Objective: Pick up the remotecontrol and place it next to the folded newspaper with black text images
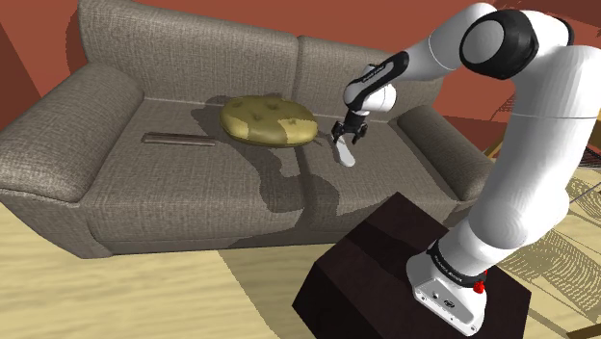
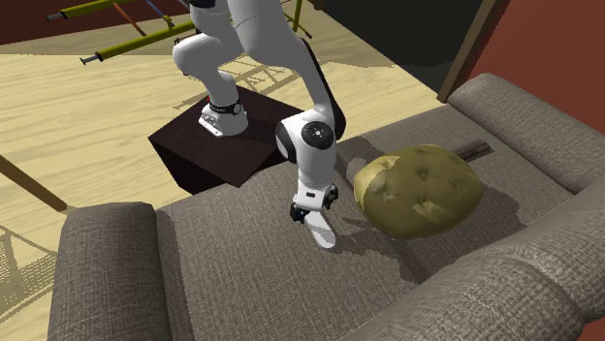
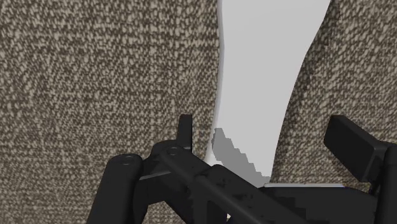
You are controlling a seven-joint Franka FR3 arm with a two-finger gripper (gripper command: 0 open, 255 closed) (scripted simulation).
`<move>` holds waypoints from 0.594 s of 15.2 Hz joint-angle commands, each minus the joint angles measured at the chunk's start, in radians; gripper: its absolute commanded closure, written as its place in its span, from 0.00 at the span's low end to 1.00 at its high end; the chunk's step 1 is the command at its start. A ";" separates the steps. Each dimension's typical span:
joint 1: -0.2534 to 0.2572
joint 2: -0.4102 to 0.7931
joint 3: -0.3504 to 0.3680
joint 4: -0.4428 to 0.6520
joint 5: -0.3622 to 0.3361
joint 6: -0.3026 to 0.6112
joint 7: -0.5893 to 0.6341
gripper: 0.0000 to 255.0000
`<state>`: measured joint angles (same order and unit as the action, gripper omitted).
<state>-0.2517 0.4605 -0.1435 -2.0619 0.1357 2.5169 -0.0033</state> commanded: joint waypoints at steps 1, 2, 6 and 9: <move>-0.003 0.026 0.004 0.004 0.006 0.022 -0.004 0.00; -0.005 0.037 0.006 0.006 0.009 0.032 -0.006 0.00; -0.007 0.055 0.010 0.008 0.013 0.047 -0.009 0.00; -0.007 0.055 0.010 0.008 0.013 0.047 -0.009 0.00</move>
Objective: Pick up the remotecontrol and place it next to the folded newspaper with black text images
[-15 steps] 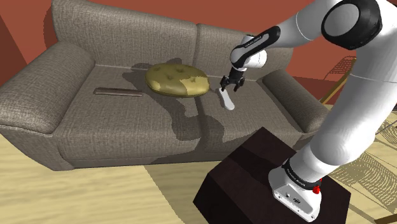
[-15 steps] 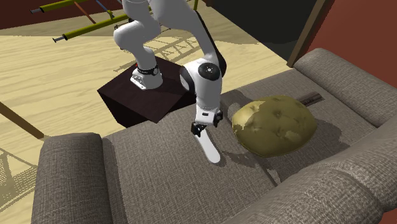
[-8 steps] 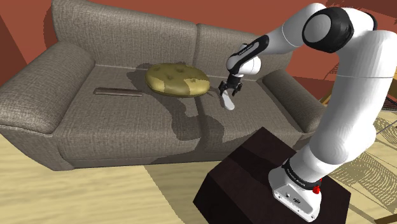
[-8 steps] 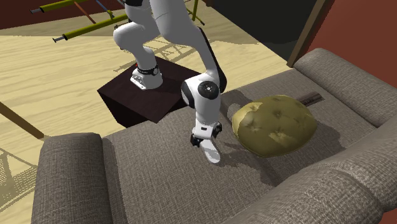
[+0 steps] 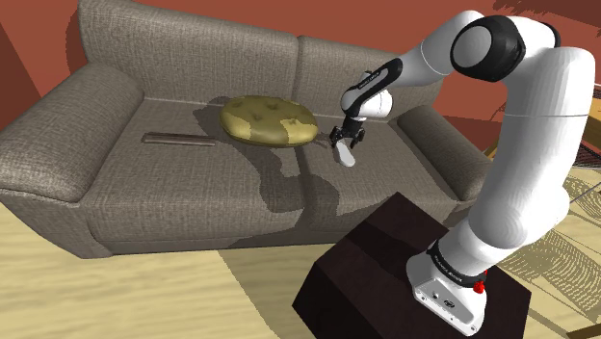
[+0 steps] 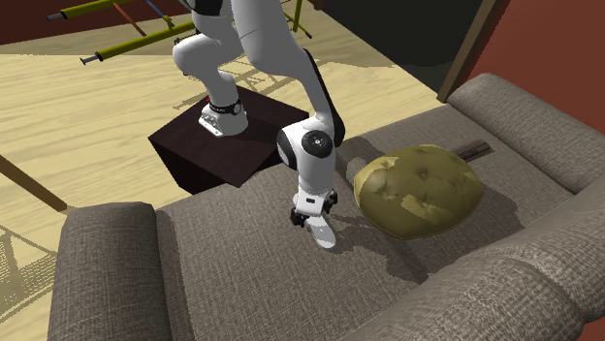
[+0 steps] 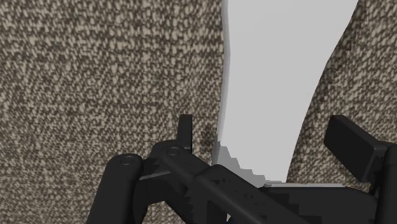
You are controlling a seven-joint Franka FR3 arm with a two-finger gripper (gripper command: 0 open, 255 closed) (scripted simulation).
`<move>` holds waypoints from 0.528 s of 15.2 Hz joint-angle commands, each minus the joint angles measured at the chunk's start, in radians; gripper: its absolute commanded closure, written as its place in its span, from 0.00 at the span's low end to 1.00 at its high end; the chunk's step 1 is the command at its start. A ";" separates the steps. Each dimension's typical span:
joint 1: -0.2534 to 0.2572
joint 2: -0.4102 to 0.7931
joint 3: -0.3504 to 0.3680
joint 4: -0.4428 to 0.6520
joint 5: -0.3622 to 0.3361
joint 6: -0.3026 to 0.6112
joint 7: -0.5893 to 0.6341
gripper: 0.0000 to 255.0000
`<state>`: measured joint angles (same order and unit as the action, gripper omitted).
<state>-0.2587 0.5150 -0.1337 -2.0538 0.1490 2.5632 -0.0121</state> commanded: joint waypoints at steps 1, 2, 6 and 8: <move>0.000 0.000 0.000 0.000 0.000 0.000 0.000 0.00; 0.000 0.000 0.000 0.000 0.000 0.000 0.000 0.00; 0.000 0.000 0.000 0.000 0.000 0.000 0.000 1.00; 0.000 0.000 0.000 0.000 0.000 0.000 0.000 1.00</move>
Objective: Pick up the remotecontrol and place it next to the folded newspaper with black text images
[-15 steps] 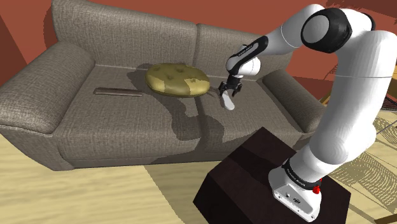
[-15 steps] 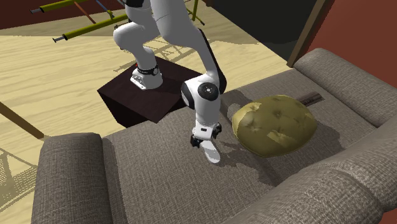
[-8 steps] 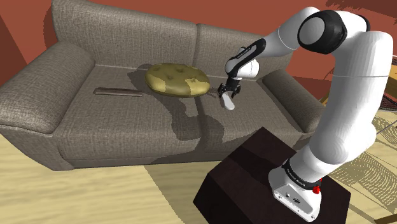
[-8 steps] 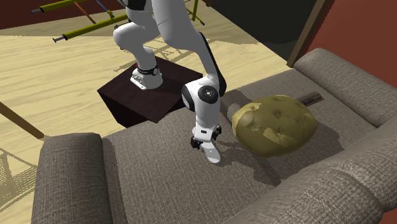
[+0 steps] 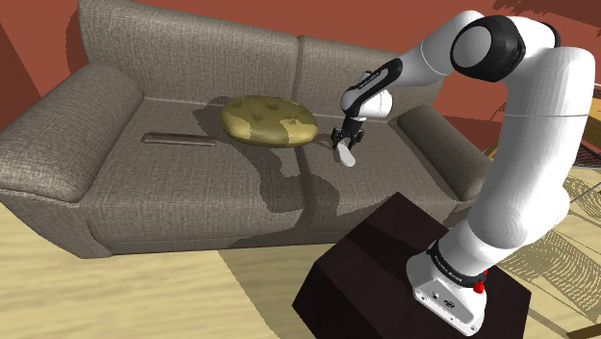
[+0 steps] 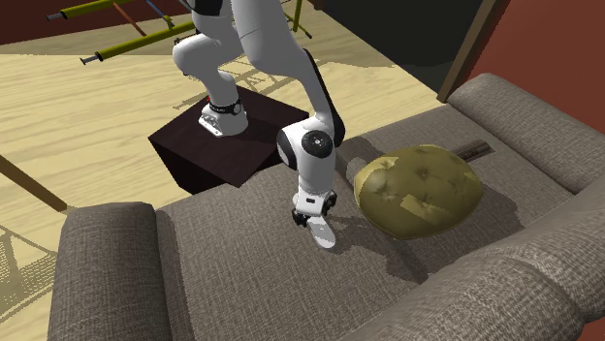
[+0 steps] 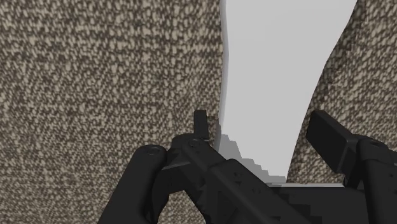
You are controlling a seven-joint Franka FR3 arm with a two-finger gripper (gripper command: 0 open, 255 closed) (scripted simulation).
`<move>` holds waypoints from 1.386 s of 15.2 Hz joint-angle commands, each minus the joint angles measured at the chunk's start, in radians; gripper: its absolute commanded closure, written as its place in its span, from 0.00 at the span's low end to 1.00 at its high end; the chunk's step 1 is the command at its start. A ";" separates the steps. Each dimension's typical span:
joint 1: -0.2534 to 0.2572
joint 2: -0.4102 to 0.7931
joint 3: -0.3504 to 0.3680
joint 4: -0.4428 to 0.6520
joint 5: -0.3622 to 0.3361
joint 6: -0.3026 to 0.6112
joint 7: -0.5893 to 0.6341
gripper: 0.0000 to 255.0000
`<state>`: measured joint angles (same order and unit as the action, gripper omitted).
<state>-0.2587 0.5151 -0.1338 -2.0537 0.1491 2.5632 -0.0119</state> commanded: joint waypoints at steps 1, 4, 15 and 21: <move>0.000 0.000 0.000 0.000 0.000 0.000 0.000 1.00; 0.000 0.000 0.000 0.000 0.000 0.000 0.000 1.00; 0.014 -0.108 -0.020 -0.007 -0.028 -0.100 0.020 1.00; 0.021 -0.167 -0.029 -0.001 -0.044 -0.164 0.032 1.00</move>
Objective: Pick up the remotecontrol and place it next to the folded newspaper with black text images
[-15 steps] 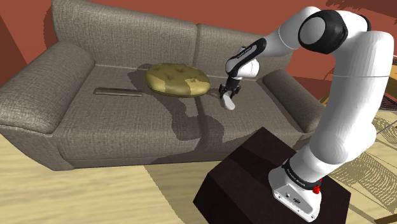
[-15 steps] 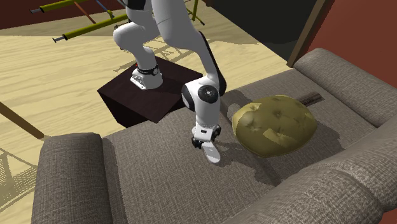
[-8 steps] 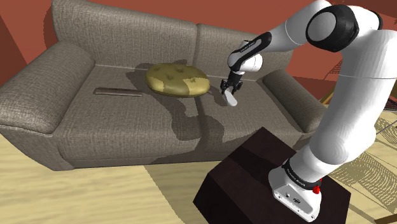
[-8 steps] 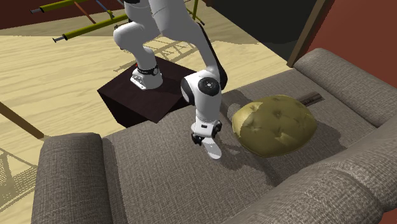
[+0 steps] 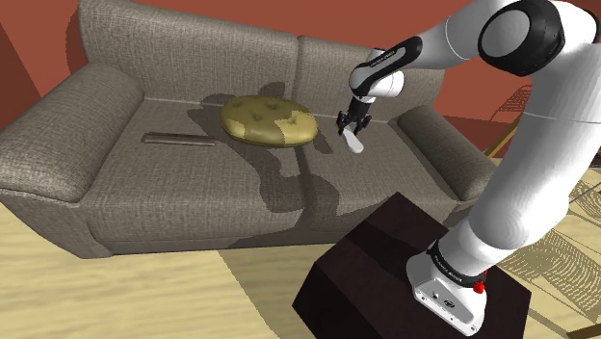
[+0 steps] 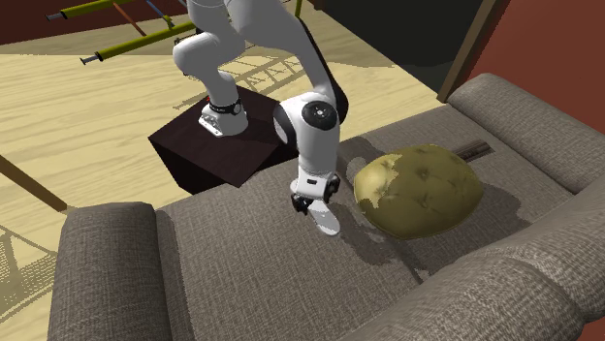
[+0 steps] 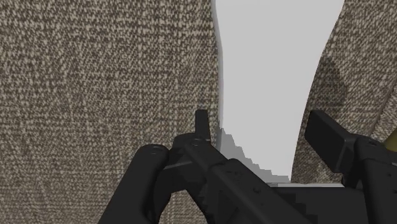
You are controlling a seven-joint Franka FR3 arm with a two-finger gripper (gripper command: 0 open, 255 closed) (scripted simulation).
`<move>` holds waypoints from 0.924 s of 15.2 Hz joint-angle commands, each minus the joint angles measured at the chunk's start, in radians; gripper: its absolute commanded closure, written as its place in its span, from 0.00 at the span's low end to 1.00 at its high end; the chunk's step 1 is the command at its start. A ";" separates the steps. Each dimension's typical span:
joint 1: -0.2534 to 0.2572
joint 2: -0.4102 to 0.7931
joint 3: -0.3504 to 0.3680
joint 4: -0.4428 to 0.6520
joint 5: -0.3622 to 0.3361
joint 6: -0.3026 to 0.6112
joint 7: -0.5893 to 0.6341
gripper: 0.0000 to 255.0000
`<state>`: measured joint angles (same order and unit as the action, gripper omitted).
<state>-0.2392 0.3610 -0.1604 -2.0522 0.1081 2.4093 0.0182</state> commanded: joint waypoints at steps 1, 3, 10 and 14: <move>0.002 -0.021 -0.003 -0.001 -0.006 -0.020 0.004 1.00; 0.036 -0.035 0.008 -0.020 -0.013 -0.013 0.052 1.00; 0.151 -0.059 0.052 -0.053 -0.038 0.001 0.227 1.00; 0.216 -0.056 0.079 -0.046 -0.050 -0.001 0.326 1.00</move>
<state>-0.0416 0.3030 -0.0897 -2.1008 0.0610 2.4085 0.3150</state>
